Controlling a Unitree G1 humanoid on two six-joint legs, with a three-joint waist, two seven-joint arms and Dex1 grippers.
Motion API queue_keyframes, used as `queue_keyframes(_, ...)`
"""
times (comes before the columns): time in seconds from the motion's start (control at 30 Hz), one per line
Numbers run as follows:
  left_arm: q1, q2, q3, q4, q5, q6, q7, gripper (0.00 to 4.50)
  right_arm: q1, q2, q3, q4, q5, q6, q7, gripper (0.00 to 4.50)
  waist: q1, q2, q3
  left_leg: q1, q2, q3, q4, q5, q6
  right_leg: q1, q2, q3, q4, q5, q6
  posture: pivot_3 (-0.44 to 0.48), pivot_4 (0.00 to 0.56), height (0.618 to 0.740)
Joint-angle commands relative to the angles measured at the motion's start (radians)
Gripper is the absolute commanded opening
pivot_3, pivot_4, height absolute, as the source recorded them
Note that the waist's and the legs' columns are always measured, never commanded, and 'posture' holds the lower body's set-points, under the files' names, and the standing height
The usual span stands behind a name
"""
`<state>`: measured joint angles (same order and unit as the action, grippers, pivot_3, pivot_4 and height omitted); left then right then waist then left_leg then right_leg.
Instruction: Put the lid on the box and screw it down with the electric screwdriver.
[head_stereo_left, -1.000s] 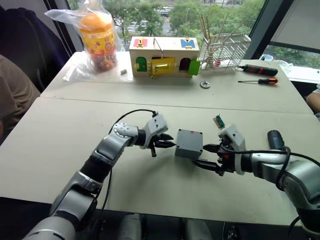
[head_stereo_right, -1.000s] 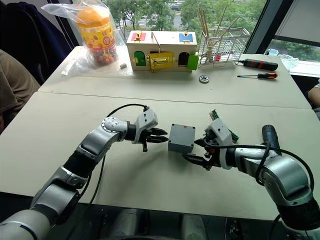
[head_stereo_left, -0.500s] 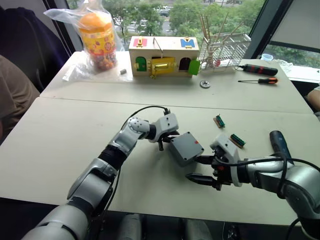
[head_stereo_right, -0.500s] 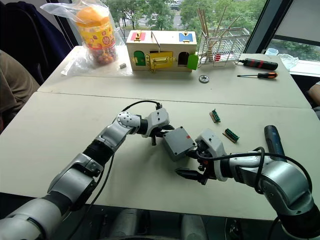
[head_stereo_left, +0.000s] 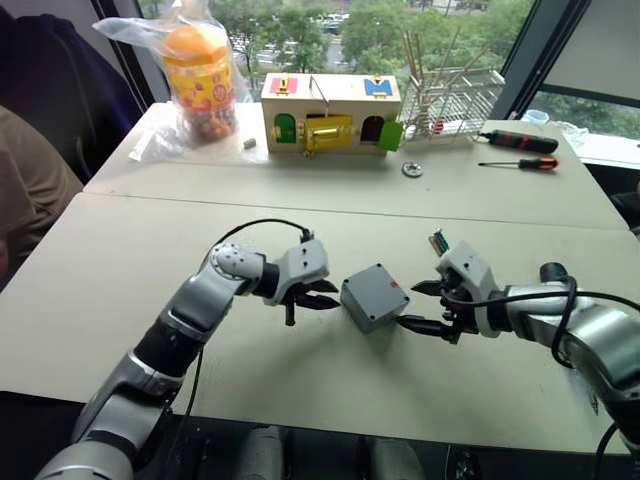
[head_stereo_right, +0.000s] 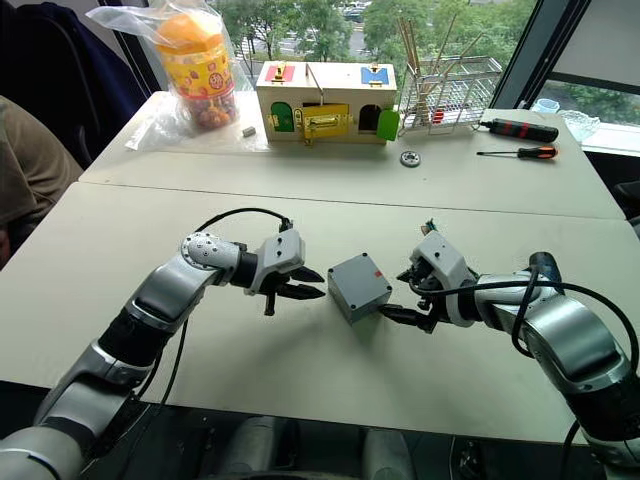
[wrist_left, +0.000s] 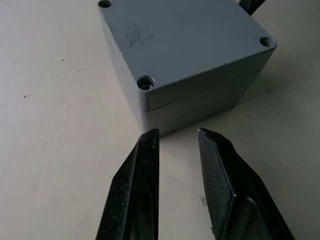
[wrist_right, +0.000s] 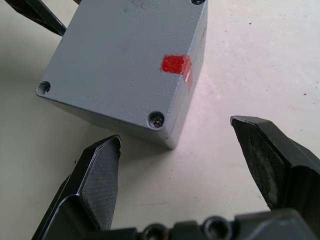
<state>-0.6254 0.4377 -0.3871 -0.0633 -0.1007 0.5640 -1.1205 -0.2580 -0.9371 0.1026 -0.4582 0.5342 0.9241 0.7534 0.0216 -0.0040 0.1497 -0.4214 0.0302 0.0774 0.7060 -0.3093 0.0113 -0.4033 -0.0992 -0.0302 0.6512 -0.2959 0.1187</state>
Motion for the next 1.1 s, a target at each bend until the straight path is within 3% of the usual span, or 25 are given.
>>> queue_keyframes(0.03,-0.017,-0.038,0.001,-0.022,-0.009,0.02,0.052,1.2,-0.007,0.005,0.002,-0.018,-0.002,-0.011,0.029,3.8,-0.002,0.0,0.0,0.0,0.0,0.0,0.0,0.0,0.0,0.0,0.0,0.0,0.0,0.0,0.0,0.0,0.15,0.708)
queue_keyframes(0.23,-0.05,-0.1,-0.021,0.089,0.01,-0.045,0.083,1.2,0.024,0.02,-0.025,-0.084,0.038,0.039,0.022,3.8,-0.006,0.0,0.0,0.0,0.0,0.0,0.0,0.0,-0.001,0.0,0.0,0.0,0.0,0.0,0.0,0.0,0.15,0.708)
queue_keyframes(0.87,-0.08,-0.136,0.005,0.221,0.056,-0.154,0.174,1.2,0.044,0.04,-0.092,-0.138,0.058,0.093,-0.013,3.8,-0.007,0.0,0.0,0.0,0.0,0.0,0.0,0.0,0.0,0.0,0.0,0.0,0.0,0.0,0.0,0.0,0.15,0.708)
queue_keyframes(1.1,-0.072,-0.021,0.064,0.079,-0.014,-0.06,0.09,1.2,0.039,-0.106,-0.285,0.029,-0.009,0.026,0.015,3.8,-0.01,0.0,0.0,0.0,0.0,0.0,0.0,0.001,-0.001,-0.001,0.0,0.0,0.0,0.0,0.0,0.0,0.15,0.708)
